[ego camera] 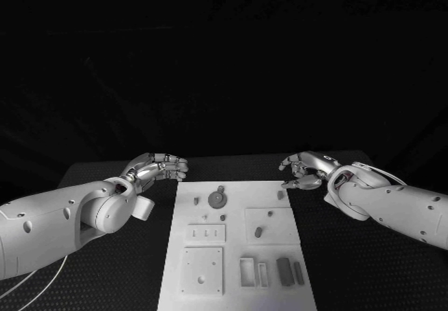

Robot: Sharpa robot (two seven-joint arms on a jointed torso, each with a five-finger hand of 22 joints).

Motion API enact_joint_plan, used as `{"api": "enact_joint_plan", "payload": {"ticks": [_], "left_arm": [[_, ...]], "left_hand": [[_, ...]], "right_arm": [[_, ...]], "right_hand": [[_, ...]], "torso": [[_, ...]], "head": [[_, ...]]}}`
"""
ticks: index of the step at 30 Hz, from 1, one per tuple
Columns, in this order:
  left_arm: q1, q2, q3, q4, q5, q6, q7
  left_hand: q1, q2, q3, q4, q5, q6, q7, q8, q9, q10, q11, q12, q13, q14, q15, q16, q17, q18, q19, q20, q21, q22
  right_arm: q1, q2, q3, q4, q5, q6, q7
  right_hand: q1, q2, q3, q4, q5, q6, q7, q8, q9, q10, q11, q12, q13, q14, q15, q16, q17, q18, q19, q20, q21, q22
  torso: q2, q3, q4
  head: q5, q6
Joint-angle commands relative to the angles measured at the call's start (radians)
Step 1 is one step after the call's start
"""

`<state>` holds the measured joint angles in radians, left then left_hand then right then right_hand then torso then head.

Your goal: Assemble the parts on the task board

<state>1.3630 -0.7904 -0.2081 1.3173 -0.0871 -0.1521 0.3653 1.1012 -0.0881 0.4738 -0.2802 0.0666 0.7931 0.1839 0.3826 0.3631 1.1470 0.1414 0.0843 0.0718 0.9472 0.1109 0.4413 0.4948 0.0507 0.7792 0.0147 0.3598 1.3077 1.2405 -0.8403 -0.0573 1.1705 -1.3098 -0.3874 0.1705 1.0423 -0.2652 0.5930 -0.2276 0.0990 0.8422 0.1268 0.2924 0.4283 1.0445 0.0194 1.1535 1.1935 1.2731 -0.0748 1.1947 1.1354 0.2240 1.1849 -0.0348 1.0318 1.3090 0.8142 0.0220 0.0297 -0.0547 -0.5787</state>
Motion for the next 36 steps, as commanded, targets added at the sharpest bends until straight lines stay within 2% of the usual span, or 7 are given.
{"api": "enact_joint_plan", "payload": {"ticks": [1, 2, 5, 11, 21, 29, 36], "left_arm": [[0.000, 0.002, 0.001, 0.000, 0.003, 0.019, 0.012], [-0.001, 0.002, 0.001, 0.000, 0.003, 0.019, 0.012], [-0.001, 0.002, 0.001, -0.002, 0.003, 0.020, 0.012], [-0.001, 0.004, 0.001, -0.004, 0.003, 0.022, 0.012], [-0.002, 0.002, 0.001, -0.004, 0.003, 0.022, 0.011], [-0.002, 0.000, 0.001, -0.002, 0.003, 0.022, 0.011], [-0.002, -0.003, 0.001, 0.000, 0.003, 0.021, 0.010]], "left_hand": [[-0.006, 0.003, -0.001, -0.004, -0.006, 0.001, 0.004, -0.005, 0.002, 0.010, 0.000, -0.002, 0.001, 0.003, 0.005, -0.007, 0.001, 0.012, -0.010, 0.001, -0.004, 0.017], [-0.006, 0.003, -0.001, -0.004, -0.006, 0.001, 0.004, -0.005, 0.002, 0.010, 0.000, -0.002, 0.001, 0.003, 0.005, -0.007, 0.001, 0.012, -0.010, 0.001, -0.004, 0.017], [-0.006, 0.003, -0.001, -0.004, -0.006, 0.001, 0.004, -0.005, 0.002, 0.010, 0.000, -0.002, 0.001, 0.003, 0.005, -0.007, 0.002, 0.012, -0.010, 0.001, -0.004, 0.017], [-0.006, 0.003, -0.001, -0.004, -0.006, 0.001, 0.004, -0.005, 0.002, 0.011, 0.000, -0.002, 0.001, 0.003, 0.005, -0.008, 0.002, 0.012, -0.010, 0.001, -0.004, 0.017], [-0.005, 0.003, -0.001, -0.004, -0.006, 0.001, 0.004, -0.005, 0.002, 0.011, 0.000, -0.002, 0.001, 0.003, 0.005, -0.008, 0.002, 0.012, -0.010, 0.001, -0.004, 0.017], [-0.005, 0.004, -0.001, -0.004, -0.006, 0.001, 0.004, -0.005, 0.002, 0.011, 0.000, -0.003, 0.001, 0.003, 0.005, -0.009, 0.003, 0.012, -0.010, 0.001, -0.004, 0.017], [-0.005, 0.004, -0.001, -0.004, -0.006, 0.001, 0.004, -0.005, 0.002, 0.011, 0.000, -0.003, 0.001, 0.003, 0.005, -0.009, 0.003, 0.012, -0.010, 0.001, -0.004, 0.017]], "right_arm": [[-0.014, -0.002, 0.000, -0.009, 0.031, 0.029, 0.025], [-0.019, -0.001, 0.000, -0.011, 0.032, 0.030, 0.026], [-0.031, 0.003, 0.000, -0.020, 0.035, 0.033, 0.031], [-0.050, 0.012, 0.000, -0.037, 0.035, 0.037, 0.036], [-0.075, 0.028, 0.000, -0.055, 0.037, 0.035, 0.041], [-0.087, 0.048, 0.000, -0.077, 0.037, 0.030, 0.040], [-0.096, 0.059, -0.001, -0.090, 0.037, 0.032, 0.039]], "right_hand": [[-0.002, 0.011, -0.009, 0.001, 0.002, 0.025, 0.018, 0.001, -0.002, -0.040, 0.013, 0.004, -0.002, -0.005, -0.001, -0.005, 0.001, 0.038, -0.007, -0.001, -0.006, 0.018], [-0.003, 0.011, -0.012, 0.001, 0.004, 0.025, 0.017, 0.001, -0.002, -0.040, 0.013, 0.004, -0.002, -0.005, -0.001, -0.005, 0.002, 0.038, -0.007, -0.001, -0.006, 0.018], [-0.008, 0.012, -0.032, -0.004, 0.027, 0.024, 0.017, 0.001, -0.002, -0.042, 0.013, 0.005, -0.003, -0.006, -0.001, -0.004, 0.004, 0.038, -0.009, -0.002, -0.005, 0.018], [-0.001, 0.016, -0.046, -0.015, 0.040, 0.024, 0.016, 0.002, -0.003, -0.043, 0.012, 0.006, -0.004, -0.008, -0.002, -0.005, 0.006, 0.038, -0.012, -0.003, -0.004, 0.017], [0.008, 0.023, -0.052, -0.025, 0.047, 0.025, 0.016, 0.003, -0.003, -0.044, 0.012, 0.007, -0.005, -0.009, -0.002, -0.005, 0.007, 0.038, -0.014, -0.002, -0.005, 0.017], [0.027, 0.042, -0.024, -0.008, -0.047, 0.039, 0.012, 0.009, -0.004, -0.041, 0.008, 0.009, -0.010, -0.006, -0.006, -0.006, 0.010, 0.038, -0.011, -0.001, -0.005, 0.015], [0.031, 0.048, -0.004, 0.007, -0.050, 0.051, 0.009, 0.017, -0.001, -0.039, 0.005, 0.011, -0.011, -0.005, -0.008, -0.005, 0.011, 0.038, -0.009, -0.002, -0.003, 0.015]], "torso": [[0.001, 0.0034, -0.0009], [0.001, 0.0037, -0.0010], [0.001, 0.0013, -0.0017], [0.000, -0.0011, 0.0008], [-0.001, -0.0023, 0.0004], [-0.001, -0.0036, 0.0018], [-0.001, -0.0042, 0.0025]], "head": [[-0.002, -0.004], [-0.001, -0.005], [0.001, -0.011], [-0.006, -0.016], [-0.004, -0.020], [-0.004, -0.024], [-0.010, -0.030]]}}
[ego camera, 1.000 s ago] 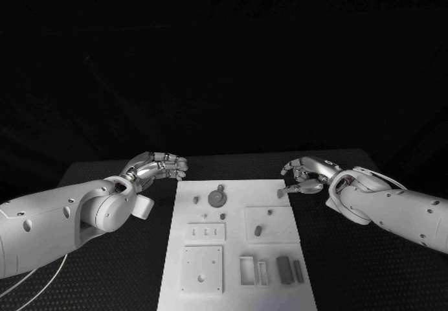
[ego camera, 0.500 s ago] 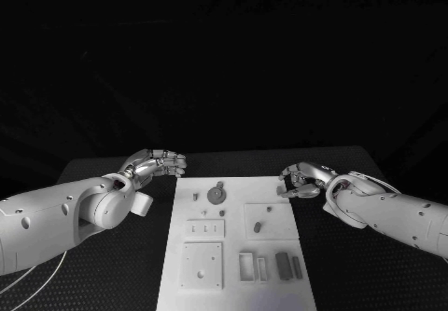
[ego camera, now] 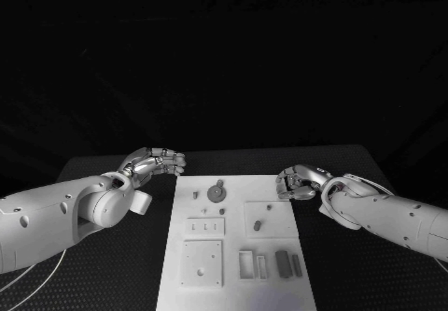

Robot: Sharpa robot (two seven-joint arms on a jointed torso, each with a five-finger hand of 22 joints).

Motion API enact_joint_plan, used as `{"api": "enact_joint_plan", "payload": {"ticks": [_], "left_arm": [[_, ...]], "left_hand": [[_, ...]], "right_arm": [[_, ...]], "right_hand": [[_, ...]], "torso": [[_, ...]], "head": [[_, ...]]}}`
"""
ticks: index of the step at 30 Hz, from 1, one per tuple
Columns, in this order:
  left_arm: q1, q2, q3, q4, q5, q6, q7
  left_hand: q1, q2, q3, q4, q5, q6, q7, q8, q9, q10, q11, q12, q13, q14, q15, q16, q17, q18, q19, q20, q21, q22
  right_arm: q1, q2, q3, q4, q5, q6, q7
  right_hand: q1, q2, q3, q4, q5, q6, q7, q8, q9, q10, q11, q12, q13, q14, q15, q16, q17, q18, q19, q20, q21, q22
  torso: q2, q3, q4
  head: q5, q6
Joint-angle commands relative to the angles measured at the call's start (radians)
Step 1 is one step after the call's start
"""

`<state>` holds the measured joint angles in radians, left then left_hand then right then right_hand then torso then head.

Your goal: Assemble the parts on the task board

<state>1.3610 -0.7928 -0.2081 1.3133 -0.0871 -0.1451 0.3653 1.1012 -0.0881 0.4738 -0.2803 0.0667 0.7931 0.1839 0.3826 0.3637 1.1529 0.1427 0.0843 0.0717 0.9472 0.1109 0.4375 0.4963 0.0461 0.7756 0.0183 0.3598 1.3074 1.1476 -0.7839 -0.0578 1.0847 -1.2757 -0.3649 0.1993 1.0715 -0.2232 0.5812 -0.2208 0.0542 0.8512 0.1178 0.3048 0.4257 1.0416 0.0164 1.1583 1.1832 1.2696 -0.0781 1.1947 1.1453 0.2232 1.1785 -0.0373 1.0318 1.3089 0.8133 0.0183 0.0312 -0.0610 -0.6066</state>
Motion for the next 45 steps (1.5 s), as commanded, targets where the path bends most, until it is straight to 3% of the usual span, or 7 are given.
{"api": "enact_joint_plan", "payload": {"ticks": [1, 2, 10, 15, 25, 34, 45], "left_arm": [[0.000, -0.001, 0.001, 0.004, 0.002, 0.014, 0.010], [0.000, -0.001, 0.001, 0.004, 0.002, 0.014, 0.010], [0.000, 0.000, 0.001, 0.004, 0.002, 0.013, 0.009], [0.000, -0.001, 0.001, 0.004, 0.002, 0.014, 0.008], [0.000, -0.001, 0.001, 0.004, 0.001, 0.013, 0.005], [0.000, -0.003, 0.001, 0.004, 0.000, 0.012, 0.003], [0.000, -0.003, 0.001, 0.004, 0.000, 0.012, 0.002]], "left_hand": [[-0.005, 0.004, -0.001, -0.004, -0.006, 0.001, 0.004, -0.005, 0.002, 0.005, -0.002, -0.003, 0.001, 0.003, 0.005, -0.005, 0.001, 0.017, -0.007, -0.002, -0.004, 0.017], [-0.005, 0.004, -0.001, -0.004, -0.006, 0.001, 0.004, -0.005, 0.002, 0.005, -0.002, -0.003, 0.001, 0.003, 0.005, -0.005, 0.001, 0.017, -0.007, -0.002, -0.004, 0.017], [-0.005, 0.004, -0.001, -0.004, -0.006, 0.001, 0.004, -0.005, 0.002, 0.005, -0.002, -0.003, 0.001, 0.003, 0.005, -0.006, 0.002, 0.017, -0.007, -0.002, -0.004, 0.017], [-0.005, 0.004, -0.001, -0.004, -0.006, 0.001, 0.004, -0.005, 0.002, 0.005, -0.002, -0.003, 0.001, 0.003, 0.005, -0.006, 0.002, 0.017, -0.007, -0.002, -0.004, 0.017], [-0.005, 0.004, -0.001, -0.004, -0.006, 0.001, 0.004, -0.006, 0.002, 0.005, -0.001, -0.003, 0.001, 0.003, 0.005, -0.006, 0.002, 0.017, -0.007, -0.002, -0.004, 0.017], [-0.005, 0.004, -0.001, -0.004, -0.006, 0.000, 0.004, -0.006, 0.002, 0.005, -0.001, -0.004, 0.001, 0.003, 0.005, -0.007, 0.003, 0.017, -0.007, -0.002, -0.004, 0.017], [-0.004, 0.004, -0.001, -0.005, -0.006, 0.000, 0.005, -0.007, 0.002, 0.005, -0.001, -0.004, 0.001, 0.003, 0.005, -0.007, 0.003, 0.017, -0.007, -0.002, -0.004, 0.017]], "right_arm": [[-0.004, 0.003, 0.000, -0.004, 0.003, 0.008, 0.010], [-0.004, 0.004, 0.000, -0.005, 0.003, 0.009, 0.010], [-0.005, 0.012, 0.000, -0.010, -0.001, 0.009, 0.005], [-0.006, 0.011, 0.000, -0.012, -0.004, 0.010, 0.003], [-0.007, 0.010, 0.000, -0.012, -0.013, 0.022, -0.006], [-0.007, 0.012, 0.000, -0.008, -0.002, 0.027, -0.005], [-0.007, 0.013, -0.001, -0.006, -0.003, 0.024, -0.011]], "right_hand": [[0.002, 0.009, 0.010, 0.001, -0.005, 0.045, 0.018, 0.006, 0.002, -0.036, 0.008, 0.006, -0.001, -0.002, -0.005, -0.005, 0.002, 0.039, -0.003, 0.001, -0.003, 0.015], [0.004, 0.035, 0.024, 0.014, -0.005, 0.069, 0.017, 0.019, 0.008, -0.035, 0.007, 0.006, -0.002, -0.001, -0.006, -0.005, 0.002, 0.039, -0.002, 0.000, -0.003, 0.015], [0.002, 0.078, 0.036, 0.021, -0.006, 0.107, 0.005, 0.039, 0.016, -0.033, -0.003, 0.008, -0.003, -0.001, -0.015, -0.003, 0.005, 0.039, -0.004, 0.000, 0.003, 0.018], [0.001, 0.079, 0.034, 0.017, -0.006, 0.112, 0.003, 0.042, 0.017, -0.032, -0.006, 0.009, -0.003, -0.001, -0.017, -0.003, 0.006, 0.039, -0.005, 0.000, 0.005, 0.019], [0.000, 0.104, 0.035, 0.002, -0.006, 0.149, -0.014, 0.063, 0.028, -0.019, -0.021, 0.012, -0.007, 0.007, -0.031, -0.001, 0.006, 0.039, -0.001, -0.001, 0.013, 0.018], [0.001, 0.144, 0.035, -0.029, -0.005, 0.175, -0.026, 0.078, 0.037, 0.007, -0.033, 0.016, -0.012, 0.016, -0.041, 0.001, 0.006, 0.039, 0.006, -0.001, 0.021, 0.017], [-0.002, 0.151, 0.030, -0.050, -0.006, 0.181, -0.030, 0.083, 0.039, 0.017, -0.036, 0.018, -0.013, 0.019, -0.044, 0.002, 0.007, 0.039, 0.007, 0.000, 0.025, 0.017]], "torso": [[0.000, -0.0006, 0.0014], [0.000, -0.0004, 0.0011], [-0.002, -0.0011, -0.0014], [-0.002, -0.0009, -0.0014], [-0.002, -0.0014, -0.0009], [-0.002, -0.0019, -0.0018], [-0.003, -0.0023, -0.0006]], "head": [[-0.003, -0.002], [-0.004, -0.002], [-0.003, -0.005], [-0.005, -0.007], [-0.005, -0.008], [-0.006, -0.010], [-0.007, -0.013]]}}
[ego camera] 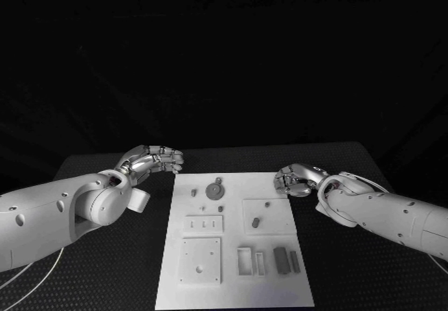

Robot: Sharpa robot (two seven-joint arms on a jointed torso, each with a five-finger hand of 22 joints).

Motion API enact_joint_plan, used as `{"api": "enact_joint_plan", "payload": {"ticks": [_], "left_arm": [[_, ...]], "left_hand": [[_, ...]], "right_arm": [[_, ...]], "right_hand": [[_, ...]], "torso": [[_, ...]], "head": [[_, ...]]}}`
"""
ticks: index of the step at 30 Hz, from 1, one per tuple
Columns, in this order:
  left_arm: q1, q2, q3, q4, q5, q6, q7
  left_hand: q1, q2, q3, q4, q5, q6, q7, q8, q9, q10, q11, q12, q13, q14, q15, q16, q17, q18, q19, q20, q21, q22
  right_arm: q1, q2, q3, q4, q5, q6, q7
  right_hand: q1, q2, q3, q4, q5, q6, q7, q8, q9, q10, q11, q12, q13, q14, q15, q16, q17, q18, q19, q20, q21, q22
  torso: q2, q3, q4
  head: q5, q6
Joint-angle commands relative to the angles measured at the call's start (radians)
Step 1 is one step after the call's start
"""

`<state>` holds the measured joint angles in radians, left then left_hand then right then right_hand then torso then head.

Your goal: Assemble the parts on the task board

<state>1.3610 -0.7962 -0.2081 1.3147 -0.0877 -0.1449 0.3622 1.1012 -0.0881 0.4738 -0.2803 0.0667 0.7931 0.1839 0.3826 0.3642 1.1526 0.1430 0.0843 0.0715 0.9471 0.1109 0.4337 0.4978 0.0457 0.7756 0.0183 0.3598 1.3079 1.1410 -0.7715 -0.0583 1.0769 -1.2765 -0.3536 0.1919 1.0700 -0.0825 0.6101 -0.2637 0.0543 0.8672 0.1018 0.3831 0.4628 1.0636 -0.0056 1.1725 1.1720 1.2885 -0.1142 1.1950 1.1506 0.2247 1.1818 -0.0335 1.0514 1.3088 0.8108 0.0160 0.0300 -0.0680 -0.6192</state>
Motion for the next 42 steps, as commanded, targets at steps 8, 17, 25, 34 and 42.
{"api": "enact_joint_plan", "payload": {"ticks": [8, 17, 25, 34, 42], "left_arm": [[0.001, -0.001, 0.001, 0.003, 0.000, 0.011, 0.005], [0.001, 0.000, 0.001, 0.002, 0.000, 0.011, 0.003], [0.001, 0.000, 0.001, 0.003, 0.000, 0.010, 0.002], [0.001, 0.003, 0.001, 0.001, -0.019, 0.016, -0.009], [0.002, 0.007, 0.002, 0.002, -0.099, 0.041, -0.098]], "left_hand": [[-0.004, 0.003, -0.001, -0.005, -0.006, -0.001, 0.005, -0.007, 0.001, 0.006, -0.002, -0.004, 0.001, 0.003, 0.005, -0.004, 0.002, 0.017, -0.007, -0.002, -0.004, 0.017], [-0.004, 0.003, -0.001, -0.005, -0.006, -0.003, 0.006, -0.008, 0.001, 0.006, -0.002, -0.005, 0.001, 0.003, 0.005, -0.004, 0.003, 0.017, -0.007, -0.002, -0.004, 0.017], [-0.003, 0.002, -0.001, -0.005, -0.006, -0.005, 0.007, -0.010, 0.000, 0.006, -0.001, -0.005, 0.001, 0.004, 0.005, -0.005, 0.004, 0.017, -0.007, -0.002, -0.004, 0.017], [-0.009, 0.006, -0.002, -0.001, -0.006, 0.004, 0.004, -0.006, 0.003, 0.015, -0.005, -0.002, 0.002, 0.005, 0.005, -0.007, 0.006, 0.017, -0.007, -0.002, -0.004, 0.017], [-0.056, 0.017, -0.016, 0.017, -0.007, 0.043, -0.017, 0.010, 0.015, 0.058, -0.024, 0.014, 0.009, 0.026, -0.003, -0.003, 0.021, 0.019, 0.005, -0.009, 0.004, 0.019]], "right_arm": [[-0.002, 0.002, -0.001, 0.003, -0.007, 0.000, -0.008], [-0.004, -0.001, -0.001, 0.015, -0.012, -0.017, -0.023], [-0.005, -0.004, -0.002, 0.026, -0.011, -0.053, -0.045], [-0.005, -0.013, -0.001, 0.052, -0.001, -0.109, -0.070], [0.034, -0.026, 0.002, 0.138, -0.072, -0.084, -0.147]], "right_hand": [[-0.004, 0.010, 0.001, -0.013, -0.006, 0.173, -0.017, 0.010, 0.003, 0.012, -0.017, 0.016, 0.010, 0.001, -0.010, 0.002, 0.002, 0.037, 0.005, -0.003, 0.006, 0.016], [-0.018, 0.029, 0.010, -0.011, -0.006, 0.199, -0.028, 0.033, 0.017, 0.082, -0.027, 0.078, 0.071, 0.002, -0.017, 0.002, 0.002, 0.037, 0.007, -0.001, 0.007, 0.015], [-0.036, 0.058, -0.009, -0.026, -0.006, 0.193, -0.031, 0.052, 0.043, 0.081, -0.030, 0.089, 0.089, -0.001, -0.021, 0.003, 0.005, 0.037, 0.001, -0.003, 0.009, 0.016], [-0.033, 0.060, -0.006, -0.026, -0.006, 0.192, -0.033, 0.058, 0.053, 0.082, -0.032, 0.091, 0.093, -0.001, -0.023, 0.003, 0.006, 0.037, 0.001, -0.005, 0.010, 0.016], [-0.029, 0.053, 0.002, -0.026, -0.006, 0.190, -0.034, 0.061, 0.060, 0.080, -0.033, 0.089, 0.092, 0.000, -0.025, 0.004, 0.006, 0.037, 0.004, -0.008, 0.011, 0.015]], "torso": [[0.000, 0.0002, -0.0001], [0.000, 0.0005, 0.0000], [0.000, 0.0005, 0.0003], [-0.001, 0.0001, 0.0001], [-0.002, -0.0021, -0.0016]], "head": [[0.001, -0.001], [0.000, -0.001], [0.001, -0.002], [0.000, 0.000], [0.004, 0.012]]}}
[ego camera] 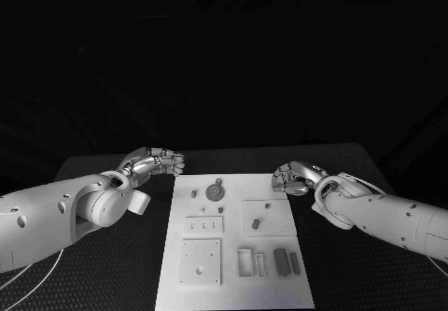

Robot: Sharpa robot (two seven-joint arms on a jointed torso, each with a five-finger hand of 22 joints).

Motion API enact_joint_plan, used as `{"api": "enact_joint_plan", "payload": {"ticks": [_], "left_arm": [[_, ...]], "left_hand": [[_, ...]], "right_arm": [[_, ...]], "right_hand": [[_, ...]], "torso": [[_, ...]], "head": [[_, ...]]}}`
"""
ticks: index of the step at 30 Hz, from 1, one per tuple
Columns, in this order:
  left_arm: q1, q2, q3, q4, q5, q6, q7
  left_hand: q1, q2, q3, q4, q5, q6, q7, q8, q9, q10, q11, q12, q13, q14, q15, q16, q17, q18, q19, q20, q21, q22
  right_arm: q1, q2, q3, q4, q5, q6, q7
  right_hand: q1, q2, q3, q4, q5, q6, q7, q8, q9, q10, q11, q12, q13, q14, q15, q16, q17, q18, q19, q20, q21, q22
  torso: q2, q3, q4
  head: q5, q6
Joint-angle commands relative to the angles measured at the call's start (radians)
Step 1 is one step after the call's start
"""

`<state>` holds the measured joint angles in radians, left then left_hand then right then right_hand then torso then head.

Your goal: Assemble the parts on the task board

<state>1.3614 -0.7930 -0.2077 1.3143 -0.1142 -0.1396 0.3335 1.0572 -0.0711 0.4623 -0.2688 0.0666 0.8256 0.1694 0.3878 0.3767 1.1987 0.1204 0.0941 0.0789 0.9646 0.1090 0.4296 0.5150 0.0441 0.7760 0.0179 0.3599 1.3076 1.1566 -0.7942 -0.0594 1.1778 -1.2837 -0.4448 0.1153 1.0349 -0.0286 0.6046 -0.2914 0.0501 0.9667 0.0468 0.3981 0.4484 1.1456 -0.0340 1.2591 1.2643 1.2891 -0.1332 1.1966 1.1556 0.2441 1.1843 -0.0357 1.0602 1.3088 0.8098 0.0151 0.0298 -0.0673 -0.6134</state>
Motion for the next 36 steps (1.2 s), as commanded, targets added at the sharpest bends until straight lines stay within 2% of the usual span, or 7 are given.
{"api": "enact_joint_plan", "payload": {"ticks": [1, 6, 12, 17, 23, 29, 36], "left_arm": [[0.002, 0.007, 0.002, 0.002, -0.089, 0.029, -0.078], [0.007, 0.026, 0.003, -0.003, -0.135, 0.037, -0.181], [0.014, 0.045, 0.003, 0.006, -0.219, 0.078, -0.271], [0.020, 0.063, 0.003, 0.015, -0.279, 0.109, -0.319], [0.020, 0.076, 0.003, 0.028, -0.310, 0.125, -0.348], [0.020, 0.081, 0.002, 0.039, -0.327, 0.134, -0.375], [0.020, 0.086, 0.001, 0.048, -0.331, 0.127, -0.382]], "left_hand": [[-0.036, 0.000, -0.013, 0.019, -0.009, 0.019, -0.005, 0.008, 0.005, 0.023, -0.006, 0.010, 0.004, 0.012, -0.002, 0.002, 0.006, 0.019, 0.007, -0.009, 0.005, 0.019], [-0.090, -0.004, -0.031, 0.046, -0.014, 0.051, -0.019, 0.016, 0.011, 0.070, -0.029, 0.031, 0.018, 0.046, -0.020, 0.023, 0.024, 0.021, 0.028, -0.024, 0.019, 0.020], [-0.175, -0.005, -0.054, 0.103, -0.016, 0.080, -0.032, 0.017, 0.014, 0.122, -0.055, 0.058, 0.038, 0.089, -0.048, 0.069, 0.055, 0.024, 0.065, -0.049, 0.048, 0.023], [-0.232, -0.011, -0.068, 0.145, -0.017, 0.087, -0.034, 0.013, 0.014, 0.126, -0.059, 0.064, 0.044, 0.086, -0.053, 0.084, 0.067, 0.020, 0.067, -0.057, 0.056, 0.021], [-0.280, -0.020, -0.068, 0.195, -0.017, 0.095, -0.040, 0.011, 0.016, 0.127, -0.063, 0.069, 0.051, 0.081, -0.057, 0.098, 0.078, 0.021, 0.064, -0.064, 0.062, 0.021], [-0.295, -0.010, -0.063, 0.224, -0.017, 0.112, -0.046, 0.015, 0.019, 0.137, -0.069, 0.078, 0.058, 0.081, -0.061, 0.109, 0.086, 0.020, 0.063, -0.067, 0.067, 0.021], [-0.278, 0.003, -0.060, 0.217, -0.017, 0.123, -0.051, 0.017, 0.022, 0.142, -0.072, 0.082, 0.062, 0.080, -0.062, 0.116, 0.092, 0.019, 0.061, -0.069, 0.073, 0.022]], "right_arm": [[0.026, -0.003, 0.003, 0.051, -0.086, 0.020, -0.089], [0.063, 0.015, 0.004, 0.120, -0.189, 0.090, -0.199], [0.089, 0.050, 0.004, 0.192, -0.271, 0.112, -0.282], [0.095, 0.107, 0.003, 0.217, -0.316, 0.138, -0.316], [0.095, 0.154, 0.002, 0.226, -0.347, 0.133, -0.330], [0.095, 0.178, 0.000, 0.236, -0.363, 0.126, -0.337], [0.094, 0.194, -0.002, 0.260, -0.369, 0.120, -0.339]], "right_hand": [[0.007, -0.002, 0.009, 0.002, -0.001, 0.090, 0.021, 0.046, 0.075, -0.003, -0.005, 0.001, -0.001, 0.000, -0.006, 0.002, 0.001, 0.018, 0.002, -0.006, 0.002, 0.015], [0.008, -0.007, 0.016, 0.003, -0.001, 0.087, 0.021, 0.047, 0.079, -0.011, -0.005, -0.007, -0.008, 0.001, -0.006, 0.002, 0.001, 0.018, 0.003, -0.007, 0.001, 0.013], [0.008, -0.013, 0.025, 0.003, -0.001, 0.086, 0.021, 0.048, 0.083, -0.017, -0.005, -0.015, -0.016, 0.002, -0.006, 0.001, 0.000, 0.018, 0.006, -0.008, 0.001, 0.012], [0.009, -0.016, 0.029, 0.003, -0.001, 0.086, 0.021, 0.048, 0.085, -0.018, -0.005, -0.019, -0.019, 0.003, -0.006, 0.002, 0.000, 0.018, 0.008, -0.008, 0.001, 0.012], [0.009, -0.018, 0.033, 0.003, -0.001, 0.085, 0.021, 0.048, 0.087, -0.019, -0.005, -0.021, -0.021, 0.004, -0.006, 0.002, 0.000, 0.018, 0.010, -0.008, 0.001, 0.011], [0.010, -0.023, 0.041, 0.003, -0.001, 0.085, 0.021, 0.048, 0.089, -0.017, -0.005, -0.023, -0.023, 0.006, -0.006, 0.002, 0.000, 0.018, 0.012, -0.009, 0.001, 0.010], [0.010, -0.029, 0.050, 0.004, -0.001, 0.084, 0.020, 0.047, 0.091, -0.014, -0.006, -0.025, -0.024, 0.008, -0.007, 0.002, 0.001, 0.018, 0.015, -0.010, 0.000, 0.009]], "torso": [[-0.001, -0.0006, -0.0015], [-0.006, -0.0024, -0.0044], [-0.017, -0.0084, -0.0092], [-0.028, -0.0130, -0.0097], [-0.038, -0.0183, -0.0061], [-0.041, -0.0201, -0.0055], [-0.039, -0.0180, -0.0058]], "head": [[0.004, 0.009], [0.007, 0.015], [0.019, 0.014], [0.036, 0.011], [0.038, 0.005], [0.040, 0.001], [0.044, -0.003]]}}
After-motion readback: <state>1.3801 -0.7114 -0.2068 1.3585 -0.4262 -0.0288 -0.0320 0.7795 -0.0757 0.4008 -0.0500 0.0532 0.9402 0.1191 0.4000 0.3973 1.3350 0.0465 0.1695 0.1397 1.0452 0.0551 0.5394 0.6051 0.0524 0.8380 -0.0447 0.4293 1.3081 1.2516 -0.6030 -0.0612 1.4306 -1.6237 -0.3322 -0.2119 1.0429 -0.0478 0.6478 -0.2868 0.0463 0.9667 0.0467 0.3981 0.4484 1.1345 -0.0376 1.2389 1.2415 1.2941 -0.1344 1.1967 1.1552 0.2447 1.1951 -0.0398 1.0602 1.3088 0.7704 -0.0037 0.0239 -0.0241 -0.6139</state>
